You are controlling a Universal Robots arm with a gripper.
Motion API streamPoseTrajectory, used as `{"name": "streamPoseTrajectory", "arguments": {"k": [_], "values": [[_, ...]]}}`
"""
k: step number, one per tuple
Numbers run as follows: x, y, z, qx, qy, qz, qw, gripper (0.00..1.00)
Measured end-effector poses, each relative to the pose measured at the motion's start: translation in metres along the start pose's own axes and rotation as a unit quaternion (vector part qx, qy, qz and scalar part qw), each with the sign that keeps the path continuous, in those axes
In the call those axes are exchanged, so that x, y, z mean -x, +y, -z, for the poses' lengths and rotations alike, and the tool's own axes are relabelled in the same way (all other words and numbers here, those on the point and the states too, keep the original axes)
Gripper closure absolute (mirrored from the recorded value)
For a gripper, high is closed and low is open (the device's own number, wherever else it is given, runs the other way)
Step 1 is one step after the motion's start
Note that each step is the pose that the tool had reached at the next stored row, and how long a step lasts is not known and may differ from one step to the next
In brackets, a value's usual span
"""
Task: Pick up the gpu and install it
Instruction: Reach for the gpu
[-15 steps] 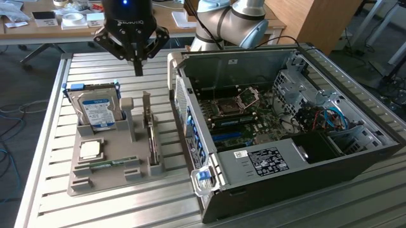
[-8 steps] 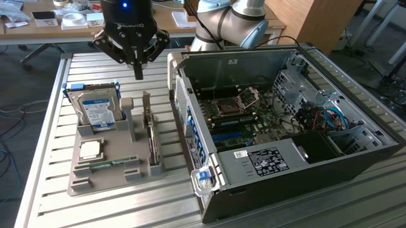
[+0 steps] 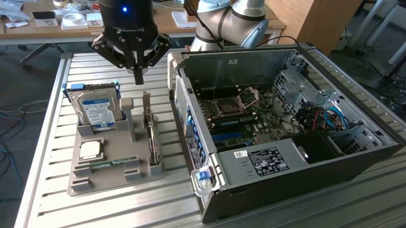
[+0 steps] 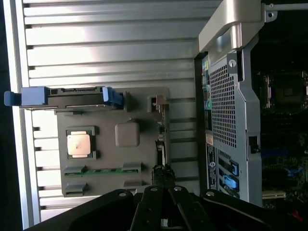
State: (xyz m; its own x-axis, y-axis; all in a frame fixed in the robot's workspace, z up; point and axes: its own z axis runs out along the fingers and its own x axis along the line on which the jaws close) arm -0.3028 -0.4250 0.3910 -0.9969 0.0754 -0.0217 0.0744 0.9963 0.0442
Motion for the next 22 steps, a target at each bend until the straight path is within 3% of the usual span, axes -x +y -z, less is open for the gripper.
{"name": "streamPoseTrajectory", "arguments": {"k": [9, 22], "values": [[0.001, -0.0123, 0.0004, -0.0001, 0.0002, 0.0, 1.0, 0.89], [0.0, -0.0135, -0.0049, -0.0003, 0.0019, 0.0, 1.0, 0.89]]}}
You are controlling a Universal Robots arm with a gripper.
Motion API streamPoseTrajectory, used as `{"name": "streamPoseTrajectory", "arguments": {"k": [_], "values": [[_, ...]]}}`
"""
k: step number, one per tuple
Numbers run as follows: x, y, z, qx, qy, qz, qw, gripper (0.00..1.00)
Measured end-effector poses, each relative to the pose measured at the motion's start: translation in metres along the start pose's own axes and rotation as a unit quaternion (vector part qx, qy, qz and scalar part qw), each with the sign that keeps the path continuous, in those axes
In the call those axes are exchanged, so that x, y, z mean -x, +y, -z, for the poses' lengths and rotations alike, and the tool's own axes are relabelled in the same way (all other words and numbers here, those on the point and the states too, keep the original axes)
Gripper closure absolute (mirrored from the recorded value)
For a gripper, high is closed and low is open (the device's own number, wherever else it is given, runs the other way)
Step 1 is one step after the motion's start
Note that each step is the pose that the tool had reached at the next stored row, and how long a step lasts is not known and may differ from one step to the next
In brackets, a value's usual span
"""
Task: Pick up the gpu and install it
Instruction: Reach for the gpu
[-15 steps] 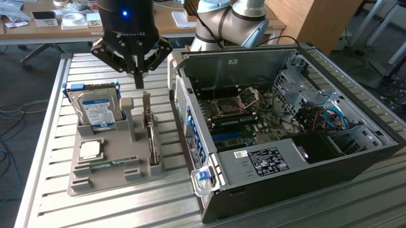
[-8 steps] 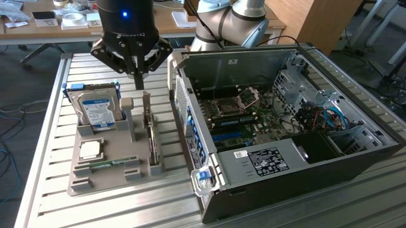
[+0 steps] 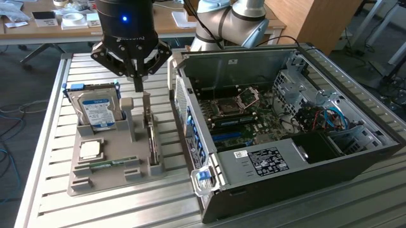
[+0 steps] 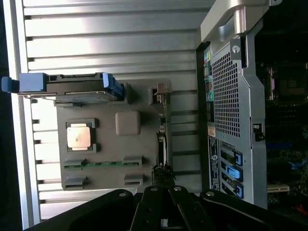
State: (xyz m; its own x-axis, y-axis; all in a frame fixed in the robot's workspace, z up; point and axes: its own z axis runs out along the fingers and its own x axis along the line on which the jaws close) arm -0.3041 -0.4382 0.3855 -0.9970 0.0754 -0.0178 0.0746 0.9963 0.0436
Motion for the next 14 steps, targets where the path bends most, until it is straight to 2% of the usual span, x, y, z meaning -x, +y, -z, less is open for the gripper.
{"name": "streamPoseTrajectory", "arguments": {"k": [6, 14], "values": [[0.0006, -0.0071, -0.0001, 0.0, 0.0002, 0.0, 1.0, 0.89], [0.0017, -0.0073, -0.0003, 0.0, 0.0002, 0.0, 1.0, 0.89]]}}
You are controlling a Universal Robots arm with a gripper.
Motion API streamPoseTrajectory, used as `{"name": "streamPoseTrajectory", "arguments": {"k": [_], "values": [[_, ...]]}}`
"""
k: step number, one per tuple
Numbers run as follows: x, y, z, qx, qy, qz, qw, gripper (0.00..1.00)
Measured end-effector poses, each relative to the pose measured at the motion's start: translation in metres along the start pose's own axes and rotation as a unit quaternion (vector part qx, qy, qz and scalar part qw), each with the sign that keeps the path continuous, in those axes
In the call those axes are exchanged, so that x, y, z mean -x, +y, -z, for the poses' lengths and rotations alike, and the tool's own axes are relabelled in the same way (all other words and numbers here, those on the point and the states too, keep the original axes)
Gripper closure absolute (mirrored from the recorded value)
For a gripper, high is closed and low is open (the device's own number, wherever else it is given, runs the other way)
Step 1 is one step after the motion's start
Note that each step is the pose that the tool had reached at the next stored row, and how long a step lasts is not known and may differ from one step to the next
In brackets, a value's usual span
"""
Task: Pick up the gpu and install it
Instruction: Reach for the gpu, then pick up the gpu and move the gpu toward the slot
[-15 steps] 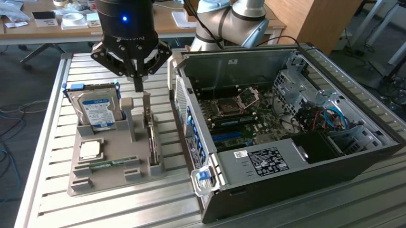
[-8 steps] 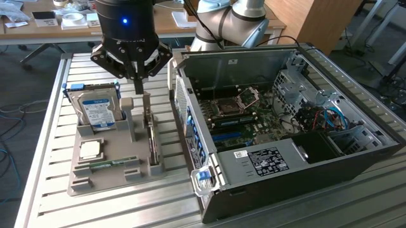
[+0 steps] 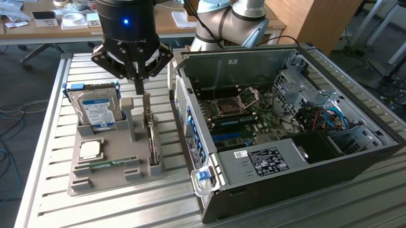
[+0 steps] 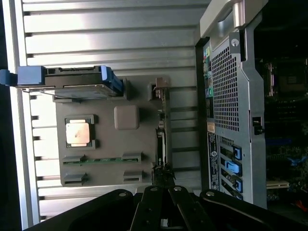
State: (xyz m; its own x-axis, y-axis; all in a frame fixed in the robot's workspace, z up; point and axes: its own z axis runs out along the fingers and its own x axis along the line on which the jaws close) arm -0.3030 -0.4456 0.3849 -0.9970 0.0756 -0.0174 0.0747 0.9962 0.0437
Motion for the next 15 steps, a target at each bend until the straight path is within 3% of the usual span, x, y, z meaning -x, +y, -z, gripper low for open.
{"name": "streamPoseTrajectory", "arguments": {"k": [12, 14, 15], "values": [[0.0001, 0.0001, 0.0, 0.0, 0.0, 0.0, 1.0, 0.89], [0.0001, 0.0001, 0.0, 0.0, 0.0, 0.0, 1.0, 0.88], [0.0, 0.0001, 0.0, 0.0, 0.0, 0.0, 1.0, 0.83]]}}
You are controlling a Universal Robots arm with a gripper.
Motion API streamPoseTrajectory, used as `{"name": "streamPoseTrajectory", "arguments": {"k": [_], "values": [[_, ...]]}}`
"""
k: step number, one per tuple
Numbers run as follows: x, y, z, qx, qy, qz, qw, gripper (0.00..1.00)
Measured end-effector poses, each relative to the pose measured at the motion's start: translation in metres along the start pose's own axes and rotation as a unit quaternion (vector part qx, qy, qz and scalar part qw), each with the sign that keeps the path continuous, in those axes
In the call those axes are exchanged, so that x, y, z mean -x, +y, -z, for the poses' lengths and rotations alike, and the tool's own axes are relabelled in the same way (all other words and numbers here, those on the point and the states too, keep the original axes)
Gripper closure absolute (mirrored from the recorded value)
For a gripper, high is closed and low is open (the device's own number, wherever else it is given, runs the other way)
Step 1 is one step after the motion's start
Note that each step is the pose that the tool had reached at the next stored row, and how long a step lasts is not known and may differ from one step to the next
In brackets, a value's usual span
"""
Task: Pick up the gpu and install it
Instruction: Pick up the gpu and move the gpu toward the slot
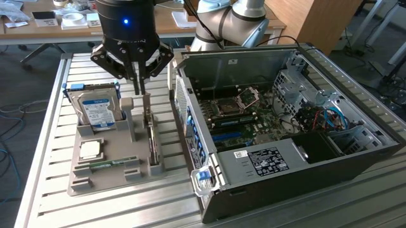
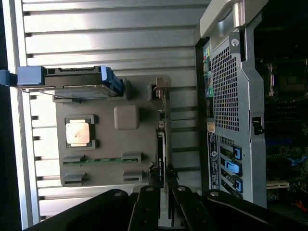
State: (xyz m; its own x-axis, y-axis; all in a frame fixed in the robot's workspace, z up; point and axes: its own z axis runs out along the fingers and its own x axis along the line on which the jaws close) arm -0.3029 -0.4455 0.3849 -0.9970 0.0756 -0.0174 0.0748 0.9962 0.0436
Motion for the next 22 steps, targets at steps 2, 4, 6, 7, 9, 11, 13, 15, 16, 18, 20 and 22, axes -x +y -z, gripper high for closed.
{"name": "streamPoseTrajectory", "arguments": {"k": [2, 4, 6, 7, 9, 11, 13, 15, 16, 18, 20, 22], "values": [[0.0, 0.0, 0.0, 0.0, 0.0, 0.0, 1.0, 0.77], [0.0, 0.0, 0.0, 0.0, 0.0, 0.0, 1.0, 0.71], [0.0, 0.0, 0.0, 0.0, 0.0, 0.0, 1.0, 0.65], [0.0, 0.0, 0.0, 0.0, 0.0, 0.0, 1.0, 0.58], [0.0, 0.0, -0.0004, 0.0001, -0.0001, 0.0, 1.0, 0.58], [0.0, -0.0001, -0.003, 0.0, 0.0, 0.0, 1.0, 0.58], [0.0, -0.0003, -0.0067, 0.0, 0.0, 0.0, 1.0, 0.58], [0.0, -0.0004, -0.0096, 0.0, 0.0, 0.0, 1.0, 0.58], [0.0, -0.0005, -0.0106, 0.0, 0.0, 0.0, 1.0, 0.58], [0.0, -0.0005, -0.0116, -0.0001, 0.0001, 0.0, 1.0, 0.58], [0.0, -0.0005, -0.0117, -0.0001, 0.0001, 0.0, 1.0, 0.58], [0.0, -0.0005, -0.012, 0.0, 0.0, 0.0, 1.0, 0.58]]}}
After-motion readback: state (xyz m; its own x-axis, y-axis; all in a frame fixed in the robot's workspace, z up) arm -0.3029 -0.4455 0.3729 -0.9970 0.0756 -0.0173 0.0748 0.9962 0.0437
